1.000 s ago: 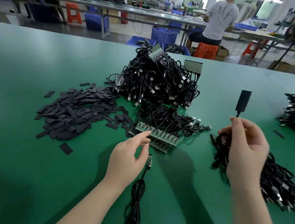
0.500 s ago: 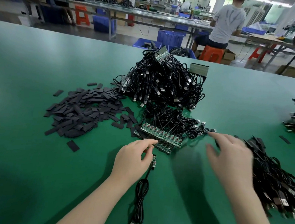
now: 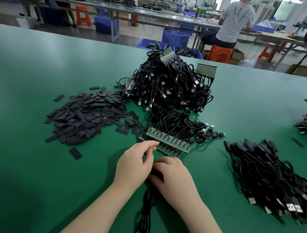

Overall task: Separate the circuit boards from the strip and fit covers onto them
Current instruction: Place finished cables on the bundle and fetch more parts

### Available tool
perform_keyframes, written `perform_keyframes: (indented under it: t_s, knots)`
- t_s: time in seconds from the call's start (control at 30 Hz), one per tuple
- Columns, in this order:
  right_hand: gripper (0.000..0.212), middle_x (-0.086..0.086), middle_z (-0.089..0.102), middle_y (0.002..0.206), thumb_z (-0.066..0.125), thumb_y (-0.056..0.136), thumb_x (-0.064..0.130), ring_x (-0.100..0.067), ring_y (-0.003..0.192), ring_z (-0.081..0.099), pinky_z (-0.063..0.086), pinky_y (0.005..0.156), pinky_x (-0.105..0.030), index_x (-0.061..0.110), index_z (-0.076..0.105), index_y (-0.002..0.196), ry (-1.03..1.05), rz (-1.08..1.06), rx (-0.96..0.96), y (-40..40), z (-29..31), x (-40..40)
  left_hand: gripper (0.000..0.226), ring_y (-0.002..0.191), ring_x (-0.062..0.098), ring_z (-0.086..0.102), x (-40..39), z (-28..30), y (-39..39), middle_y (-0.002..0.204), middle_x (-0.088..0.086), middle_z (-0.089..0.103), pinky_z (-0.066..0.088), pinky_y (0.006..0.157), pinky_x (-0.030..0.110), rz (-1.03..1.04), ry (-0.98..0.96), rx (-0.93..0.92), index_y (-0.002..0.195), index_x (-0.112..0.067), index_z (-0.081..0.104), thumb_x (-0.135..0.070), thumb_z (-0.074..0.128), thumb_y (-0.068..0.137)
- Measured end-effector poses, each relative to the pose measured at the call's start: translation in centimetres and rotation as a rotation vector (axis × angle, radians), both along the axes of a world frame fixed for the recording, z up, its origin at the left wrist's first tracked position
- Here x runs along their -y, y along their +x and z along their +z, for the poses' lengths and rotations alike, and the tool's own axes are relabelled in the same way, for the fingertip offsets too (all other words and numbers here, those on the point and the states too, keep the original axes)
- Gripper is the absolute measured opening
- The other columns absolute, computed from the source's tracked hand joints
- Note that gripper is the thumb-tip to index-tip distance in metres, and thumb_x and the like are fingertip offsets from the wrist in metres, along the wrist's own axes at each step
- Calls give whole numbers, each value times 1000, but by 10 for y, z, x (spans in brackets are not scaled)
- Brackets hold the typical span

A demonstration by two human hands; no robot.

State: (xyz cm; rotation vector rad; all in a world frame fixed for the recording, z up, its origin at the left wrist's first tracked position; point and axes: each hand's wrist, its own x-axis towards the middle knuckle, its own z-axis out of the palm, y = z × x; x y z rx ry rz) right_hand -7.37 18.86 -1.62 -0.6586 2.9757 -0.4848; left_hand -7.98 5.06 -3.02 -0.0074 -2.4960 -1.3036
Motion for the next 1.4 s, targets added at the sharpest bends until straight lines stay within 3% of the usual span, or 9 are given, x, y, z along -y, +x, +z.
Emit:
perform_keyframes:
  t_s: [0.13,0.3,0.57,0.8,0.9,1.0,1.13,1.27,1.4]
  knots:
    - [35,11,57,121,54,95,51,-16,116,46,39,99,-27,34,67,122,-76,-18,31,6,0,-8,28,83,-2,60,0,1,2,100,-23,67,49,64,21,-12,-35,-1,113,-39,66,-20,55,96]
    - [49,18,50,141,42,96,13,-16,125,43,35,105,-27,39,59,134,42,47,23,2,4,-25,27,73,-6,56,1,2,2,98,-22,68,43,60,12,-9,-43,-1,112,-37,68,-18,56,96]
    - [28,14,58,121,50,99,43,-15,117,46,39,97,-27,41,63,125,101,-31,-11,-4,11,-38,27,68,2,59,0,7,7,99,-21,68,46,53,19,13,-133,-81,107,-36,71,-16,59,94]
    - [12,12,64,106,58,97,36,-15,107,53,42,91,-29,30,63,106,-11,-125,-53,-2,12,-43,31,66,11,62,8,6,0,98,-22,69,52,55,31,80,65,-123,105,-40,69,-16,54,95]
    - [9,14,65,98,65,94,24,-10,97,58,47,87,-26,29,69,100,-238,-192,-38,-3,12,-45,34,65,17,63,15,7,-4,94,-28,68,54,57,35,88,209,-72,102,-47,64,-16,53,97]
    - [21,18,69,83,73,87,21,1,78,61,46,72,-11,41,71,92,-669,-330,44,-1,14,-45,29,75,13,68,17,9,-4,93,-25,70,54,65,26,40,312,13,102,-47,64,-19,55,97]
    - [26,1,71,73,75,86,12,-10,69,64,51,67,-18,36,75,96,-1210,-417,185,-1,16,-43,14,81,1,69,13,11,-3,88,-17,73,49,72,11,-184,336,127,99,-40,71,-31,62,93]
    - [22,2,71,72,74,87,12,-11,68,67,54,66,-20,32,78,93,-1378,-531,206,-2,18,-43,13,75,-3,66,6,13,1,83,-15,74,47,70,9,-400,375,233,90,-35,77,-23,74,86]
    - [19,4,70,71,74,86,13,-12,68,69,56,69,-25,32,77,88,-1398,-577,211,-2,19,-44,31,82,-1,66,5,12,3,93,-20,73,49,77,13,-409,275,223,96,-51,72,-22,76,84]
